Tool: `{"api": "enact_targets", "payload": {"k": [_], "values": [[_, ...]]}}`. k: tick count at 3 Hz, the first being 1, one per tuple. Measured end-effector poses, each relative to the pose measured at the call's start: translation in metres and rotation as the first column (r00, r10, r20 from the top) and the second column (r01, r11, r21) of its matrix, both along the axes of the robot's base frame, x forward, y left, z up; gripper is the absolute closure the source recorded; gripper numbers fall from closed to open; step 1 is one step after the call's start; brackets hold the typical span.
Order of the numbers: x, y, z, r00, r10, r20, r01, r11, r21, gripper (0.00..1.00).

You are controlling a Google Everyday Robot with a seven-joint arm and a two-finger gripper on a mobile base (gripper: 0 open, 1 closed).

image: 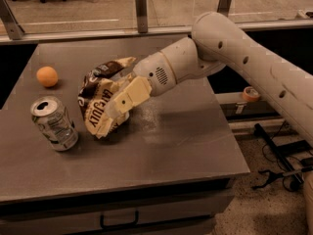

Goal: Move brown chip bag near 7up can

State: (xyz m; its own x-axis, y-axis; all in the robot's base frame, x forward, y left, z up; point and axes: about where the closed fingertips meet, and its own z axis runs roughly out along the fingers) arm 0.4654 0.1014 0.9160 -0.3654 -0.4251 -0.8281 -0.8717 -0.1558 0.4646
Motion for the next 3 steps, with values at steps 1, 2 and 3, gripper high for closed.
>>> {"api": "enact_targets", "payload": {"k": [1, 2, 3], "values": [[0.002, 0.005, 0.0, 0.998, 0.063, 0.002, -0.063, 0.997, 0.044, 0.0], [0.007, 0.009, -0.001, 0.9948, 0.101, 0.009, -0.102, 0.992, 0.069, 0.0], [0.016, -0.009, -0.008, 0.9991, 0.038, 0.02, -0.038, 0.999, 0.0, 0.0]]}}
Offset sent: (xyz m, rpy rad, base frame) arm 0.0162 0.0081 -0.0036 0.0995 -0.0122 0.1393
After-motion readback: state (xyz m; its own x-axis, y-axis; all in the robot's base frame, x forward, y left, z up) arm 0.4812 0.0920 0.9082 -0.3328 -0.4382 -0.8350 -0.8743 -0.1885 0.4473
